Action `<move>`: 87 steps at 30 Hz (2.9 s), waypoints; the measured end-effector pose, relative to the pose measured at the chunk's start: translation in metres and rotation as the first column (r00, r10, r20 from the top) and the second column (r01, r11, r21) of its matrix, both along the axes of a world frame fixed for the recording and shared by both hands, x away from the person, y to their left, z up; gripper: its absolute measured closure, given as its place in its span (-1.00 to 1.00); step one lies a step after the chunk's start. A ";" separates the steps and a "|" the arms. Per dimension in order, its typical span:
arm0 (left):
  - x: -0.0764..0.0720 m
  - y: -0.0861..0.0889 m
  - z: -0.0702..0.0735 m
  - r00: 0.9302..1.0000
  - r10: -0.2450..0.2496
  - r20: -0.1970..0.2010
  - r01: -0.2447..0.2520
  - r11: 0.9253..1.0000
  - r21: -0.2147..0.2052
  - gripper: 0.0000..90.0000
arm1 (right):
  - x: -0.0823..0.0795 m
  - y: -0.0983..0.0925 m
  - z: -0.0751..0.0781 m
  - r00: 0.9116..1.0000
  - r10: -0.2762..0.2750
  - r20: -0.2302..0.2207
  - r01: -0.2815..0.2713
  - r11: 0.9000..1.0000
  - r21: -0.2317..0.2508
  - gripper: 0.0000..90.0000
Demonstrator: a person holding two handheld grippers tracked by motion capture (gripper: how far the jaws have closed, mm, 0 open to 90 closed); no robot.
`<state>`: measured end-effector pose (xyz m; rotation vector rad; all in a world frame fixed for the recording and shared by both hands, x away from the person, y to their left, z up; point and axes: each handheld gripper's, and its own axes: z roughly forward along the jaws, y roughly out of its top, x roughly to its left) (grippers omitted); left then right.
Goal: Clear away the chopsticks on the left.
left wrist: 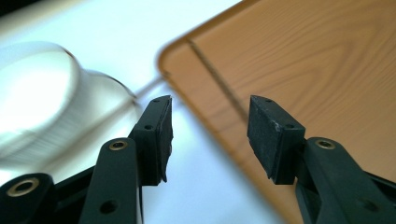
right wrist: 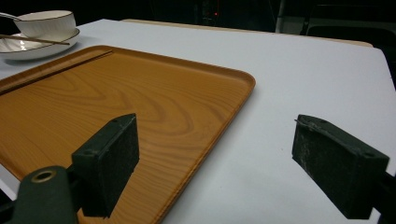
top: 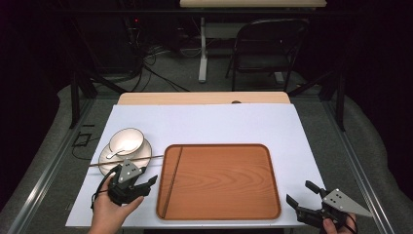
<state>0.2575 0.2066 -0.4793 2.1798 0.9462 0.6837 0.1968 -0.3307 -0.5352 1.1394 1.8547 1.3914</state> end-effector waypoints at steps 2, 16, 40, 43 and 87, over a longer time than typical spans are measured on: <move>-0.003 0.001 0.003 0.998 -0.028 0.054 0.022 0.995 0.092 0.12 | 0.000 0.000 0.000 1.000 0.000 0.001 0.000 1.000 0.000 -0.68; -0.005 0.014 -0.007 0.958 -0.197 0.210 0.078 0.879 0.469 0.03 | 0.001 -0.001 0.000 1.000 -0.005 -0.011 0.005 1.000 0.008 -0.68; 0.020 0.066 -0.017 0.986 -0.149 0.073 0.080 0.812 0.578 0.21 | 0.001 -0.001 0.000 1.000 -0.017 -0.015 0.017 1.000 0.013 -0.68; 0.023 0.071 -0.021 0.987 -0.147 0.067 0.080 0.808 0.584 0.24 | 0.001 -0.001 0.000 1.000 -0.017 -0.016 0.017 1.000 0.013 -0.68; 0.065 0.080 -0.062 0.982 -0.186 0.013 0.117 0.670 0.733 0.84 | 0.002 -0.001 -0.001 1.000 -0.016 -0.023 0.016 1.000 0.024 -0.68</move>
